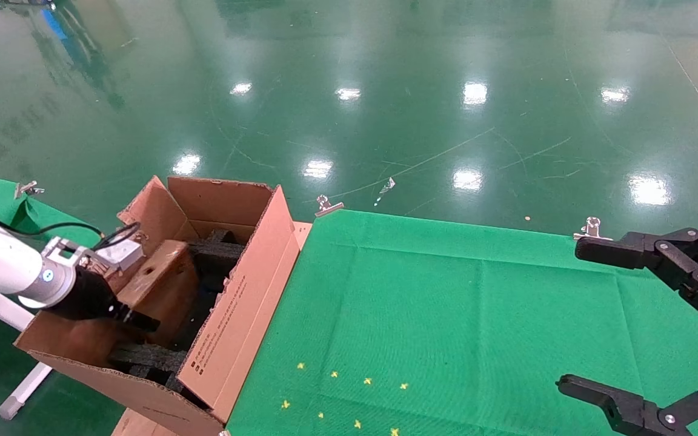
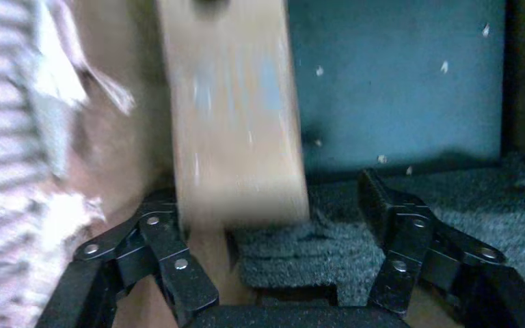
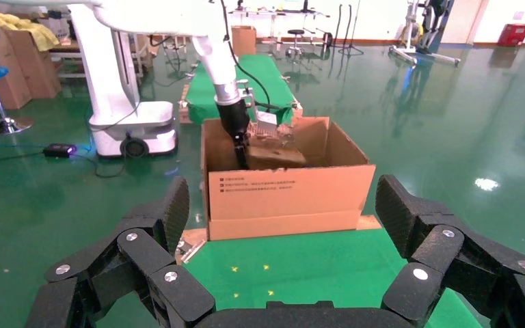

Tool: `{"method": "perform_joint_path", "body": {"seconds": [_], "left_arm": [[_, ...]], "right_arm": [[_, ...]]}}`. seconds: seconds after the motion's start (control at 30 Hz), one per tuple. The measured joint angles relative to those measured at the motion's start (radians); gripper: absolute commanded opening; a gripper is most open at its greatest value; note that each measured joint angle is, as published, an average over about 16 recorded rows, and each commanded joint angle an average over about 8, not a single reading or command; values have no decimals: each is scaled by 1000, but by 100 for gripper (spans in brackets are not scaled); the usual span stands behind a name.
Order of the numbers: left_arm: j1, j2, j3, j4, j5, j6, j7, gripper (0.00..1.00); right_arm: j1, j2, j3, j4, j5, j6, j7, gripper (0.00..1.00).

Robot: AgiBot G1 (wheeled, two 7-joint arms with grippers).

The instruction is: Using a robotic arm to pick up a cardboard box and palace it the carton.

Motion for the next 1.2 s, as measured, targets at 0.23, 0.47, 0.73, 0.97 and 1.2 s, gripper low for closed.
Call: {"method": "perform_joint_path", "body": {"seconds": [0.23,0.47,0.73,0.97,1.2], "left_arm": [[-74,-9,-9,-5,-12,6,34,100],[-189,-35,-31,-32,-39,18,104,100],[-295,-74,-67,-83,-85,38,208,100],[-315,-96,-105,-130,-122,55,262,100],[-261,-108,-179,-206,-157,82,277,100]], "right_arm": [[0,0,0,0,0,0,0,100],[0,0,-1,0,1,0,0,100],[0,1,-1,0,1,1,-1,100],[0,1,-2,0,1,1,-1,100],[0,1,-2,-1,1,1,-1,100]]}}
